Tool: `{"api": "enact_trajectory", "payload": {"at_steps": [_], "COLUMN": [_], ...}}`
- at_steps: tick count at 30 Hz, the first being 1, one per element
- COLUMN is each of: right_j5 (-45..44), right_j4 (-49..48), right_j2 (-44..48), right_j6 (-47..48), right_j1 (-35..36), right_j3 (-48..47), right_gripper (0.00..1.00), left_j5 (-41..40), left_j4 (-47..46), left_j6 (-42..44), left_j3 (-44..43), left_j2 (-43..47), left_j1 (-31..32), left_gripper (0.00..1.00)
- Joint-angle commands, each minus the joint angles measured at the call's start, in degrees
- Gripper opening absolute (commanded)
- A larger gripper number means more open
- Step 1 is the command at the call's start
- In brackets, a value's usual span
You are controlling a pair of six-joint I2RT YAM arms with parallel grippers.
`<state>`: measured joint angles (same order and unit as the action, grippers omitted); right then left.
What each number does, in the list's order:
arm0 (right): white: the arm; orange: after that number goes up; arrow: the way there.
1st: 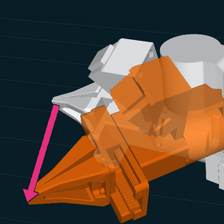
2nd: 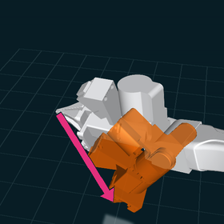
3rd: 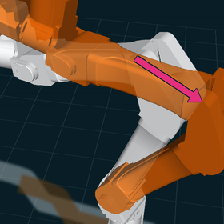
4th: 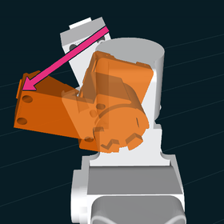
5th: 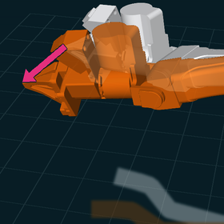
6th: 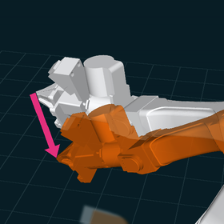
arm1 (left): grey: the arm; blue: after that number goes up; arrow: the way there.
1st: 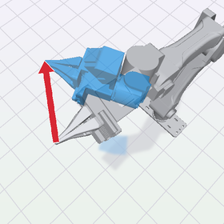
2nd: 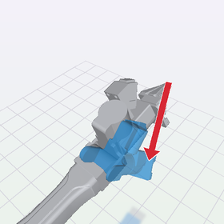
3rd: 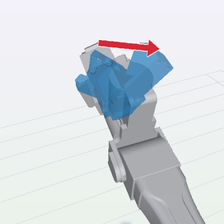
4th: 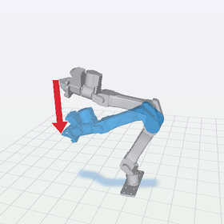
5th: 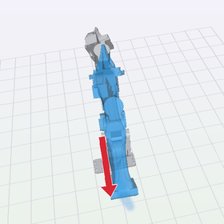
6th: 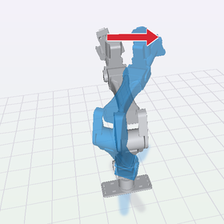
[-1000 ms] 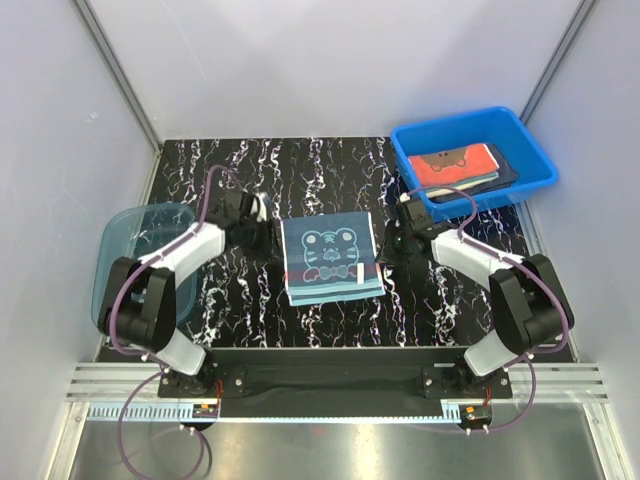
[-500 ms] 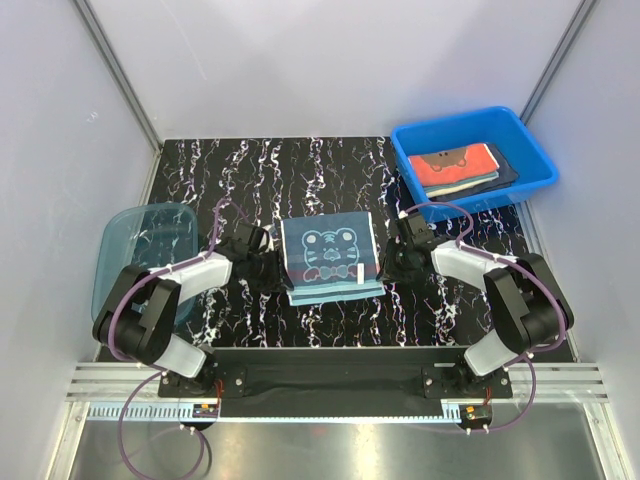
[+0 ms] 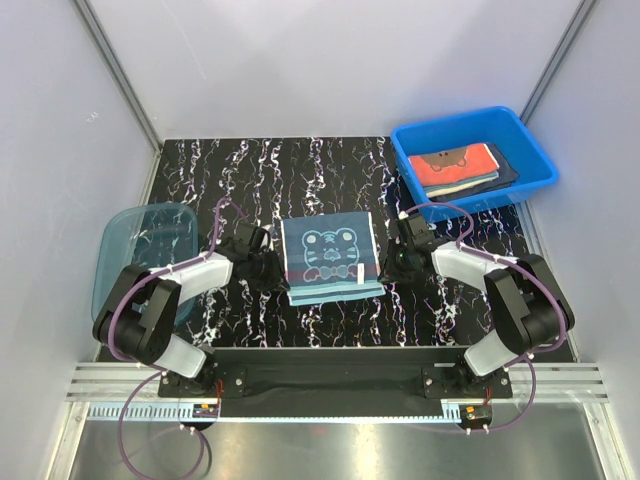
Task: Fold and stack the towels
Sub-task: Fold the towel
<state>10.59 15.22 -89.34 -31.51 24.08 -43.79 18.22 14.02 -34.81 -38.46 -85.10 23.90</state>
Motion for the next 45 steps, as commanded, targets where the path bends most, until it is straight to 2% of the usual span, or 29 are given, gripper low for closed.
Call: {"api": "enact_trajectory", "payload": {"at_steps": [1,2,3,5,14,32,35,37,45], "right_j5": [0.0,-0.1,-0.2,-0.4,-0.6,-2.6,-2.4,-2.2,-1.2], "right_j4": [-1.0,-0.9,-0.7,-0.4,1.6,6.1,4.9,4.5,4.1], "right_j2": [1.4,1.7,1.8,2.2,2.7,2.4,2.4,2.3,0.4], "right_j6": [0.4,0.5,0.7,1.2,2.5,3.3,3.1,3.2,3.0], "right_j1": [0.4,0.4,0.4,0.4,0.4,0.4,0.4,0.4,0.5], "right_j3": [0.3,0.2,0.1,-0.1,-1.9,-5.5,-4.6,-4.5,-4.4], "right_gripper": [0.17,0.10,0.07,0.00,0.00,0.00,0.15,0.21,0.26], "left_j5": [-0.5,-0.6,-0.6,-1.0,-2.1,-0.4,0.2,0.7,1.2], "left_j4": [-1.5,-1.1,-0.8,0.7,6.7,6.4,5.3,4.8,4.0], "left_j6": [0.1,0.2,0.4,0.9,2.7,1.8,1.4,1.3,1.3], "left_j3": [-0.1,-0.7,-1.1,-2.0,-7.3,-7.1,-6.3,-6.2,-6.3], "left_j2": [1.5,1.6,1.8,2.0,3.4,3.0,2.5,2.2,1.3], "left_j1": [0.4,0.4,0.4,0.5,0.9,1.4,1.4,1.4,1.5], "left_gripper": [0.10,0.08,0.00,0.00,0.00,0.00,0.00,0.00,0.00]}}
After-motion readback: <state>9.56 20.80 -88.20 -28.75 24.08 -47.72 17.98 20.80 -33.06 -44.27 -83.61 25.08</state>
